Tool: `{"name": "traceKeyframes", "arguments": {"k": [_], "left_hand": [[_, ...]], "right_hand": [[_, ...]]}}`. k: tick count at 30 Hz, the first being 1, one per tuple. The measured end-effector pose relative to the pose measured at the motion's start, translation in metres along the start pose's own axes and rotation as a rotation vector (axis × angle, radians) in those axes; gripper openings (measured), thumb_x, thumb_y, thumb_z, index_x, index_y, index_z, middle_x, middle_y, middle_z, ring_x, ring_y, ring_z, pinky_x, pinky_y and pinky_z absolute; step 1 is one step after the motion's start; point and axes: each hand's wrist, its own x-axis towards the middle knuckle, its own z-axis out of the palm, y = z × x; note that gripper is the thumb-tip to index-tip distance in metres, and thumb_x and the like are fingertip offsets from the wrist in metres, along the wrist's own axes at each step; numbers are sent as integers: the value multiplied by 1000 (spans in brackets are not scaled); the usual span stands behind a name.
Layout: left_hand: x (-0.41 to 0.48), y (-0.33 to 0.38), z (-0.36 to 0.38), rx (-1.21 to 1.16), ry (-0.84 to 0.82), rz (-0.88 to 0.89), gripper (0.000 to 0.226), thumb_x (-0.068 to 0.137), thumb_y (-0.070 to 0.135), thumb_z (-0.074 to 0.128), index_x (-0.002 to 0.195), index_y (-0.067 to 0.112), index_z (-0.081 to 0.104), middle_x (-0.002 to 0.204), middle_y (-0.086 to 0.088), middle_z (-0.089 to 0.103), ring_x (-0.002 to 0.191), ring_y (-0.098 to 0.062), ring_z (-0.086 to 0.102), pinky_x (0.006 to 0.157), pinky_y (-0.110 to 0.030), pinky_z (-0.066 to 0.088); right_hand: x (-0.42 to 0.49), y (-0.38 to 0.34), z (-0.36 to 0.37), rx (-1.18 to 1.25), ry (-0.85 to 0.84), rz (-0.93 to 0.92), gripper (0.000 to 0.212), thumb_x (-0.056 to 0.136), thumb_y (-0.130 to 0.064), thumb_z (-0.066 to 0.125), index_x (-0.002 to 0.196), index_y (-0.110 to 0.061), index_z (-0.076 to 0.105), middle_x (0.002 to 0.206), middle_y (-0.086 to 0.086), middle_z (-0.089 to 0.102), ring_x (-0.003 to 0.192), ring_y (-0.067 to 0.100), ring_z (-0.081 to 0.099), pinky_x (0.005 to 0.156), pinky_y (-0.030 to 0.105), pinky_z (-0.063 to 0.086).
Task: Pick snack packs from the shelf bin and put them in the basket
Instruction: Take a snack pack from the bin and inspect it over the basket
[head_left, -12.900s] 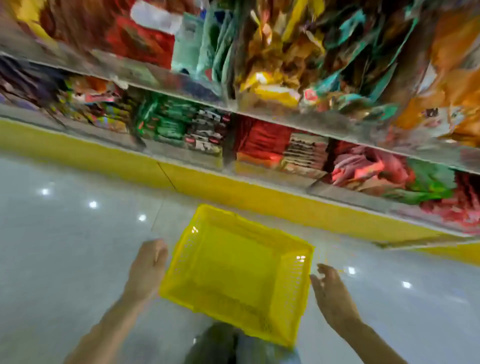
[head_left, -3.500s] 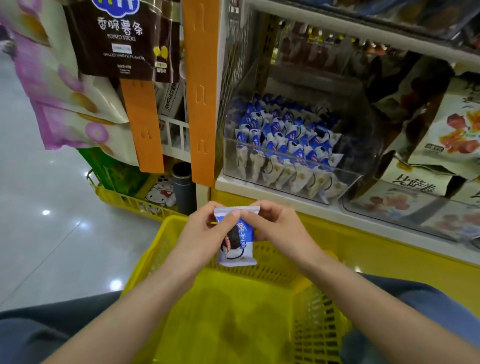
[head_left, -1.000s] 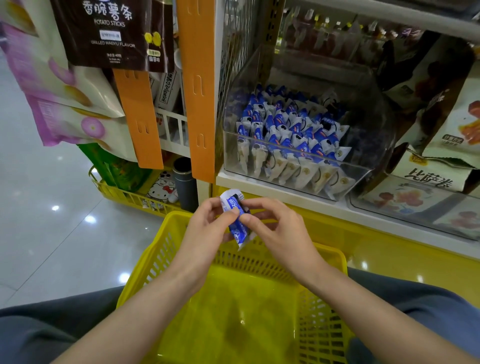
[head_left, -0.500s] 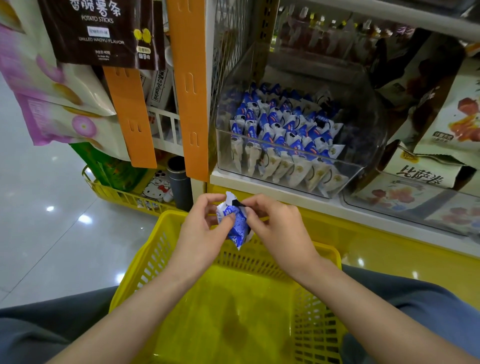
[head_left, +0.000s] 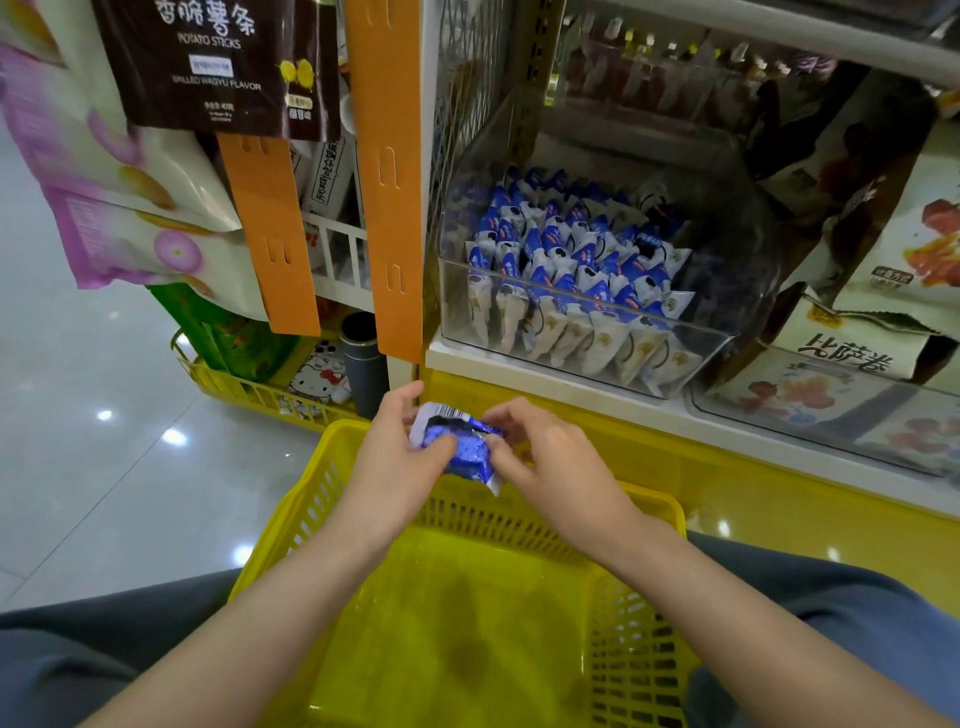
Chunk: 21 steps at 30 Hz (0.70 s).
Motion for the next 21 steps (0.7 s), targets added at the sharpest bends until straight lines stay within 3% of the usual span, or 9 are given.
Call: {"name": "traceKeyframes", "arguments": {"k": [2, 4, 6, 8, 12, 16, 18, 21], "left_hand": [[1, -1, -1, 245, -43, 97, 57, 83, 2, 61, 135, 17, 41, 124, -1, 47, 99, -9, 51, 80, -22, 48], [-1, -2, 0, 413, -111, 248, 47, 83, 10, 64, 127, 18, 50, 119, 5, 48, 105, -6, 46, 90, -18, 39], [-5, -4, -1, 527, -163, 386, 31, 84, 20, 65, 115, 22, 58, 106, 11, 53, 102, -6, 49, 84, -14, 35], [-7, -5, -3, 601, -188, 458, 20, 85, 30, 62, 105, 24, 60, 98, 11, 59, 96, -7, 52, 78, -20, 40], [-8, -3, -4, 607, -172, 499, 19, 90, 40, 49, 98, 25, 58, 87, 9, 63, 81, -9, 57, 67, -32, 47], [-9, 0, -1, 543, -64, 467, 19, 94, 34, 44, 98, 22, 57, 73, 8, 61, 65, -9, 56, 57, -30, 44], [-10, -2, 0, 534, -39, 448, 17, 95, 33, 41, 102, 22, 52, 69, 5, 61, 57, -9, 54, 49, -27, 39], [-11, -3, 1, 556, -29, 456, 16, 95, 33, 39, 102, 22, 50, 61, 9, 53, 50, -6, 48, 43, -19, 32]], "right_hand": [[0, 1, -6, -169, -21, -65, 21, 91, -27, 50, 112, -23, 55, 105, -3, 59, 101, 14, 51, 84, 31, 43], [1, 2, -12, -226, -61, -104, 23, 91, -29, 51, 113, -24, 56, 108, -2, 56, 105, 15, 47, 87, 30, 40], [2, 3, -18, -236, -108, -139, 24, 90, -28, 53, 114, -24, 58, 110, -1, 56, 106, 15, 45, 91, 28, 37], [2, 5, -21, -220, -151, -161, 23, 90, -27, 55, 112, -25, 60, 110, -3, 57, 105, 13, 46, 91, 25, 35], [2, 4, -20, 145, -65, 11, 25, 88, -22, 60, 112, -24, 59, 112, -6, 60, 101, 5, 56, 85, 17, 45], [4, -4, -18, 644, -29, 316, 49, 86, -31, 60, 129, -17, 42, 127, 1, 53, 106, 10, 58, 90, 33, 52], [1, -7, -17, 748, -119, 408, 57, 86, -30, 60, 134, -11, 38, 129, 5, 54, 108, 13, 59, 88, 33, 54], [-3, -12, -14, 761, -182, 378, 52, 85, -16, 63, 132, -9, 42, 122, 7, 60, 97, 13, 63, 81, 29, 54]]}}
